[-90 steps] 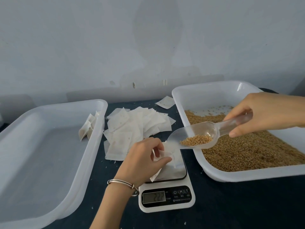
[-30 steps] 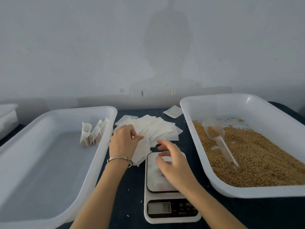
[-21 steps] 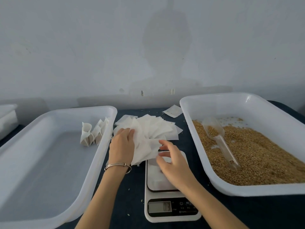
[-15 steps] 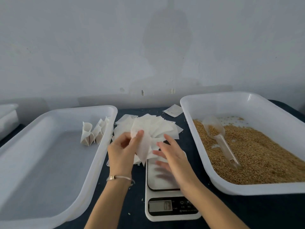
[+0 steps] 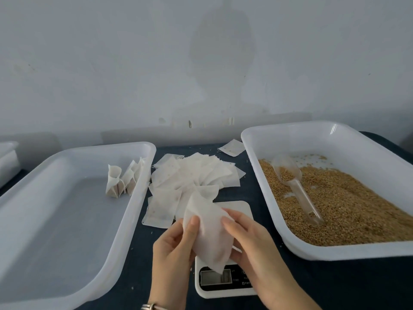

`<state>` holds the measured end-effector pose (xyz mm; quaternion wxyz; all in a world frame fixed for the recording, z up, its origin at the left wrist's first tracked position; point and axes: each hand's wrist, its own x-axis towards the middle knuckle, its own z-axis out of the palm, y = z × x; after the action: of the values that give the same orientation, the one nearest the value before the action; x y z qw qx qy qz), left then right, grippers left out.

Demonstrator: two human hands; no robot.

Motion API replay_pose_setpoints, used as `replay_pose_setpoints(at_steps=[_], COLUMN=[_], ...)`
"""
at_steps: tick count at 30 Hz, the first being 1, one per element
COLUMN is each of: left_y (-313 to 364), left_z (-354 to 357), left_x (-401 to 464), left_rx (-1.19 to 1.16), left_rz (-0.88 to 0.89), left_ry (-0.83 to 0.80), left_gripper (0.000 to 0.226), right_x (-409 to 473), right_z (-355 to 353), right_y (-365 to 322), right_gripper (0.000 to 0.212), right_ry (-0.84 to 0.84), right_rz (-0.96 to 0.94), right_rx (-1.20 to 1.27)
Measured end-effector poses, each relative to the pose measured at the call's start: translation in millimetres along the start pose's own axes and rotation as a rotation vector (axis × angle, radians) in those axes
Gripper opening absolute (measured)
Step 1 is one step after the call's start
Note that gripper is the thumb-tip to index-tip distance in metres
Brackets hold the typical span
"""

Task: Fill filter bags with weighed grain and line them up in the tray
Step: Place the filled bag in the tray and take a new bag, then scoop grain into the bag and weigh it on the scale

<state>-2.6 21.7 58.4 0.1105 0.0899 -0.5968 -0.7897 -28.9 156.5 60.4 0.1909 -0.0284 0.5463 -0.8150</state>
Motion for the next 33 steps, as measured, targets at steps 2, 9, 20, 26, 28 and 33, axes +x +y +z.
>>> replay_pose_setpoints(at_steps=[2,9,20,26,28,33], left_y=[-0.8,-2.3,4.7,5.0,4.3,3.4], left_z=[-3.0,-4.4,2.1,7.4,9.7,13.0], left_x=[-1.0,0.0,-0.2,-2.2,-4.9,-9.1], left_rx=[-0.027,0.032,0.268,0.378,0.372,-0.013], left_rz=[-0.003,0.069,0.311,0.504,0.520,0.257], left_ry=[0.052,0.168,0.213,0.230,0.213,0.248], left_gripper=[0.042,0.025,0.014,0.001,0.002,0.019], right_x=[-4.3,-6.8,-3.6,-11.3,-12.2,-7.4], right_z=[-0.3,1.0,-9.0,1.5,7.0,7.5], right_y=[1.0,2.9,12.8,17.1,15.4,6.5], right_gripper=[0.026,0.014,0.016,0.052,0.041,0.032], right_ry=[0.007,0.155,0.233,0.327,0.305,0.187], right_rz=[-0.039,-0.178,-0.193,-0.462,-0.427,0.073], right_rx=[-0.013,-0.180,-0.306,-0.645,-0.551,0.044])
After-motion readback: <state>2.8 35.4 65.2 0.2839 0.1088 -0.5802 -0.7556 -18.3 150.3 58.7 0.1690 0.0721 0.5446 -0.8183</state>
